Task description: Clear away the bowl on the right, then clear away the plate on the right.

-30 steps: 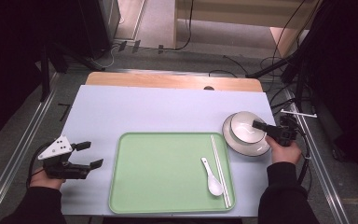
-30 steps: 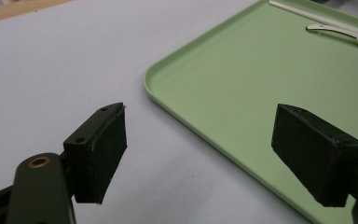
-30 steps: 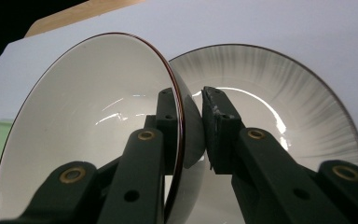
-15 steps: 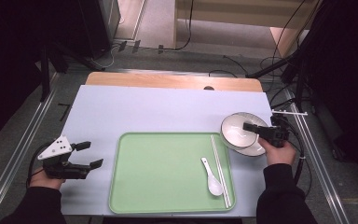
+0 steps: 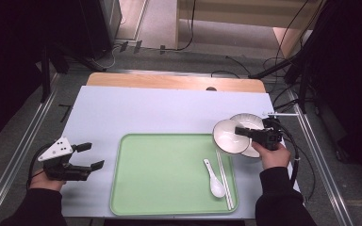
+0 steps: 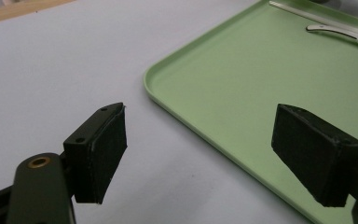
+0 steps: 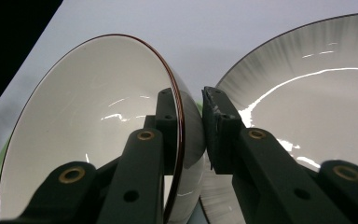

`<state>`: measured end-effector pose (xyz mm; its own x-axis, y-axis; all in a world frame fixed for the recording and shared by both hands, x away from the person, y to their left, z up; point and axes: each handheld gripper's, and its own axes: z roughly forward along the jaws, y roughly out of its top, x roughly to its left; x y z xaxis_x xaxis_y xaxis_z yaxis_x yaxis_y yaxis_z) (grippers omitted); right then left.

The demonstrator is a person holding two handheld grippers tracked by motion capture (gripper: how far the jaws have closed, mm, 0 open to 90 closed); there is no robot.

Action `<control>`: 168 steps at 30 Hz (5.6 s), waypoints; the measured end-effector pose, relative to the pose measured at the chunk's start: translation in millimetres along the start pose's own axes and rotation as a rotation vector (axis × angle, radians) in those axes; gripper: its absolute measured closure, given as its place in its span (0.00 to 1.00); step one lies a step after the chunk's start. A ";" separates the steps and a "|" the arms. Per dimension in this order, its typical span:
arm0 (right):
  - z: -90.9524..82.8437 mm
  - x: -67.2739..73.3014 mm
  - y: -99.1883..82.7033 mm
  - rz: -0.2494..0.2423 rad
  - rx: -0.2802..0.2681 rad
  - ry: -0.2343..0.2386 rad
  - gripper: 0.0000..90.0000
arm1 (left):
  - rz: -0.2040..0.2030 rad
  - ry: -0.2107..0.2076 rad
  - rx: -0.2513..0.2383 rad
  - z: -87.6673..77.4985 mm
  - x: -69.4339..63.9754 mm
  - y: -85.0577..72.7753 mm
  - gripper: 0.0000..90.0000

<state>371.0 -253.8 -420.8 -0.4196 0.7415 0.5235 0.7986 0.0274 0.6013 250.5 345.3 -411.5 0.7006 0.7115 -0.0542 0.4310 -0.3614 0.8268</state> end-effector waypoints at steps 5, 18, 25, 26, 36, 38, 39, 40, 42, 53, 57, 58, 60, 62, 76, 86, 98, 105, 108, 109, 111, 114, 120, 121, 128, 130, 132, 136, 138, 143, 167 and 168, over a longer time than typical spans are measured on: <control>5.0 8.3 -1.5 -0.013 0.015 0.028 0.87 | 0.000 0.001 0.000 -0.1 0.0 0.0 0.20; 17.7 32.5 -7.4 -0.054 0.070 0.077 0.87 | -0.001 0.000 -0.003 -0.5 0.1 0.2 0.20; 22.6 43.7 -12.2 -0.074 0.094 0.098 0.87 | -0.003 0.000 -0.007 -0.1 0.2 0.4 0.20; 23.1 45.5 -13.3 -0.075 0.100 0.102 0.87 | -0.001 -0.001 -0.007 0.2 0.3 0.6 0.20; 27.0 63.1 -28.3 -0.104 0.144 0.137 0.87 | 0.002 -0.008 -0.009 3.3 0.9 2.9 0.20; 27.2 65.9 -30.8 -0.108 0.148 0.144 0.87 | 0.007 -0.011 -0.005 4.2 1.1 3.5 0.20; 27.1 67.6 -32.9 -0.105 0.149 0.149 0.86 | 0.007 -0.012 -0.004 4.7 1.1 3.8 0.20; 27.3 68.8 -34.6 -0.106 0.153 0.153 0.86 | 0.006 -0.011 -0.006 5.2 1.0 3.9 0.20; 28.3 70.5 -37.6 -0.113 0.165 0.157 0.86 | 0.008 -0.016 -0.008 6.3 1.1 4.6 0.20; 37.1 84.5 -52.1 -0.146 0.232 0.173 0.85 | 0.012 -0.021 -0.004 9.0 1.3 6.8 0.20; 40.9 88.8 -55.6 -0.161 0.255 0.184 0.85 | 0.013 -0.022 -0.006 9.5 1.4 7.0 0.20; 42.3 89.5 -56.5 -0.169 0.259 0.185 0.85 | 0.013 -0.022 -0.006 9.4 1.4 7.0 0.20; 44.2 91.3 -57.9 -0.175 0.272 0.187 0.85 | 0.013 -0.023 -0.007 9.4 1.5 7.0 0.20; 46.5 93.3 -59.3 -0.184 0.284 0.193 0.85 | 0.013 -0.023 -0.007 9.3 1.5 7.0 0.20; 59.4 102.4 -65.9 -0.253 0.361 0.190 0.82 | 0.013 -0.023 -0.008 9.4 1.5 7.1 0.20; 52.0 99.5 -57.7 -0.265 0.309 0.227 0.72 | 0.015 -0.024 -0.006 9.9 1.3 7.1 0.20; 16.5 92.1 -39.1 -0.328 0.116 0.194 0.47 | 0.015 -0.024 -0.006 9.9 1.3 7.2 0.20; 0.1 78.7 -33.3 -0.324 0.036 0.143 0.41 | 0.015 -0.024 -0.005 9.9 1.2 7.2 0.20; -3.3 70.2 -32.4 -0.311 0.028 0.117 0.41 | 0.014 -0.024 -0.006 9.8 1.2 7.2 0.20; -4.1 67.9 -32.2 -0.305 0.028 0.114 0.41 | 0.014 -0.024 -0.007 9.9 1.2 7.2 0.20; -6.6 61.0 -31.6 -0.292 0.018 0.099 0.40 | 0.015 -0.024 -0.005 9.9 1.2 7.3 0.20; -11.1 54.8 -30.2 -0.276 0.007 0.083 0.39 | 0.014 -0.023 -0.006 9.9 1.2 7.3 0.20; -19.3 46.5 -28.3 -0.272 -0.015 0.048 0.37 | 0.015 -0.024 -0.006 9.8 1.2 7.2 0.20; -20.3 43.9 -27.9 -0.266 -0.018 0.048 0.37 | 0.015 -0.025 -0.006 9.5 1.2 7.1 0.20; -26.7 22.1 -23.9 -0.219 -0.043 0.034 0.36 | 0.015 -0.023 -0.004 9.1 1.3 6.9 0.20; -28.7 15.2 -23.8 -0.216 -0.047 0.020 0.36 | 0.016 -0.023 -0.003 9.2 1.1 6.9 0.20; -31.6 8.8 -23.9 -0.204 -0.056 0.031 0.36 | 0.015 -0.023 -0.004 9.2 0.9 6.9 0.20; -35.4 -0.4 -23.5 -0.189 -0.067 0.005 0.37 | 0.013 -0.022 -0.002 8.9 0.7 6.6 0.20; -36.8 -5.9 -23.3 -0.170 -0.070 -0.008 0.37 | 0.014 -0.023 -0.002 8.7 0.8 6.4 0.20; -40.4 -19.8 -22.5 -0.143 -0.079 -0.042 0.36 | 0.016 -0.022 -0.001 8.1 1.1 5.8 0.20; -52.9 -66.9 -21.9 -0.047 -0.127 -0.174 0.39 | 0.011 -0.018 -0.003 6.9 0.6 4.7 0.20; -53.8 -69.2 -22.1 -0.042 -0.129 -0.179 0.39 | 0.010 -0.013 -0.004 6.9 0.6 4.6 0.20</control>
<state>359.1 -341.8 -437.8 -0.3587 0.8490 0.3879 0.7156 -0.0167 0.6984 256.8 339.9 -411.5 0.7123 0.6999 -0.0536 0.4216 -0.3656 0.8298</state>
